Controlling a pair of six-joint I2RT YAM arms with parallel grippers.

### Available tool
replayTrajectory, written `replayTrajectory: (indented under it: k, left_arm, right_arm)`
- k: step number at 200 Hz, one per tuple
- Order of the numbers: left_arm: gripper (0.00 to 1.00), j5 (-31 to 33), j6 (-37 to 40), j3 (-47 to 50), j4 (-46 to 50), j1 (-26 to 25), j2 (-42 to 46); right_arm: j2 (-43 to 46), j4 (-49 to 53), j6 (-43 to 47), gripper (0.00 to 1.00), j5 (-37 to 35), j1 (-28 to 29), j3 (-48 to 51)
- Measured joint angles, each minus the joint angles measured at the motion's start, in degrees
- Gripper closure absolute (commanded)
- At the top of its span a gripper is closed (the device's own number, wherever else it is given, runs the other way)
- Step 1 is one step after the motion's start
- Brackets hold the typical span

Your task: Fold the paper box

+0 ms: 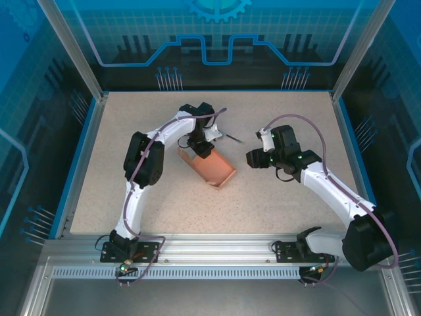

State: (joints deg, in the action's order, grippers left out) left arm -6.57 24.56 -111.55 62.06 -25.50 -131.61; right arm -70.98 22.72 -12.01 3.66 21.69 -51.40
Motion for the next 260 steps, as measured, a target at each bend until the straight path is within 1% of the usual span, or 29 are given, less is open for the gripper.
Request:
replayTrajectory:
  k: [38, 63, 72, 104, 120, 149, 163, 181, 202, 229, 249, 260]
  left_arm:
    - [0.99, 0.0, 0.0, -3.7, 1.5, 0.0, -3.1]
    - [0.94, 0.0, 0.0, -4.5, 2.2, 0.0, -4.2]
    - [0.91, 0.0, 0.1, -4.7, 2.3, 0.0, -4.5]
    - [0.72, 0.0, 0.9, -5.8, 2.4, 0.0, -4.9]
    - [0.67, 0.1, 1.1, -6.0, 2.4, 0.0, -5.0]
    - [0.56, 0.1, 1.4, -6.3, 2.4, 0.0, -5.0]
    - [0.52, 0.1, 1.2, -6.5, 2.2, 0.0, -5.0]
    - [0.43, 0.1, 1.0, -6.8, 1.7, 0.0, -4.9]
    - [0.4, 0.0, -0.1, -7.0, 0.4, 0.0, -4.2]
    - [0.37, -0.9, -1.8, -7.1, -1.9, 0.2, -1.6]
    - [0.35, -1.5, -3.5, -6.6, -4.9, 0.4, 2.1]
    - [0.35, -1.5, -4.9, -4.7, -7.8, 0.6, 5.2]
  right_arm:
    - [-0.2, -0.3, 0.0, 0.41, 0.0, 0.0, 0.0]
    - [-0.3, -0.8, 0.0, 0.41, 0.0, 0.0, 1.0]
    - [-0.5, -0.7, 0.0, 0.41, -0.1, 0.0, 1.4]
    - [-1.4, -0.8, 0.0, 0.41, 0.0, 0.0, 1.9]
    - [-1.4, -0.9, 0.0, 0.41, -0.1, 0.0, 1.9]
    - [-1.4, -0.9, 0.0, 0.41, -0.2, 0.0, 1.9]
    - [-1.4, -0.9, 0.0, 0.41, -0.2, 0.0, 1.9]
    - [-1.9, -1.0, 0.0, 0.4, -0.2, 0.0, 1.9]
    - [-4.0, -2.2, -0.4, 0.4, 0.2, 0.0, 1.9]
    - [-9.7, -4.0, -1.3, 0.4, 2.6, 0.2, 1.6]
    - [-14.9, -5.2, -2.2, 0.4, 5.5, 0.7, -0.1]
    - [-17.7, -5.7, -2.5, 0.4, 6.8, 1.3, -1.5]
